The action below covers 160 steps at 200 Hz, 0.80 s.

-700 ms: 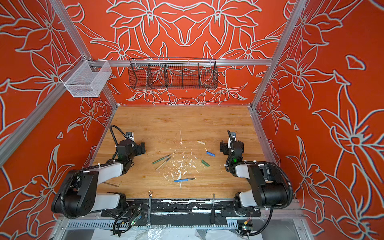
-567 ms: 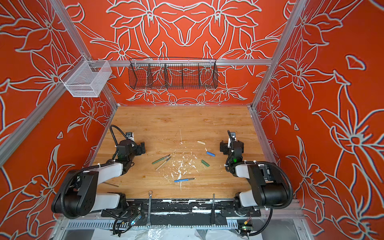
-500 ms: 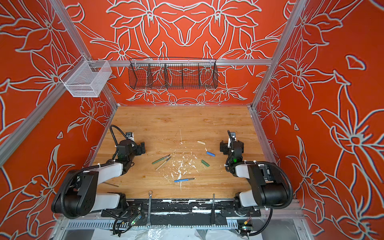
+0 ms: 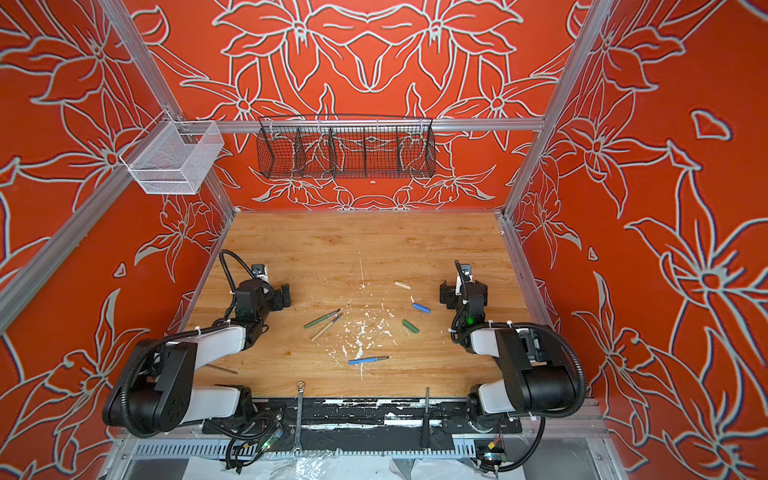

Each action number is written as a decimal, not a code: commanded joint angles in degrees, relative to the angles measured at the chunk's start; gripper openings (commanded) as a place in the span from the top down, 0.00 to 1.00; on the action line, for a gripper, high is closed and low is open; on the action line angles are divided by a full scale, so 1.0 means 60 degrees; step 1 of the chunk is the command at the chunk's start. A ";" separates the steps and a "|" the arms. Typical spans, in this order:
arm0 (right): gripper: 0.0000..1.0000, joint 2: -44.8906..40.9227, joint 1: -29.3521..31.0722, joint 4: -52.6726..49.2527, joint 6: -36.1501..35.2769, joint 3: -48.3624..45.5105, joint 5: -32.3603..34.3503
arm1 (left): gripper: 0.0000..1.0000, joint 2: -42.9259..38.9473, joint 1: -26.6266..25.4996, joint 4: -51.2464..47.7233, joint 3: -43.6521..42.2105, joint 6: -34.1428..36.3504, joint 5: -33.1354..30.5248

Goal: Insert the pens into the pen caps

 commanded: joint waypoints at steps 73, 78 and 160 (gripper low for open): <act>0.03 -0.0758 -0.0089 -0.1209 -0.0130 0.0705 -0.0206 | 0.03 -0.0513 0.0059 -0.2051 0.1320 -0.0076 -0.0169; 0.04 -0.1021 -0.0066 -0.2099 -0.0141 0.1064 -0.0219 | 0.03 -0.0625 0.0056 -0.2635 0.1630 -0.0156 -0.0238; 0.14 -0.2194 0.1835 -1.1925 0.2323 0.5241 -0.1801 | 0.03 -0.3341 -0.1902 -0.7855 0.3442 -0.2358 0.2256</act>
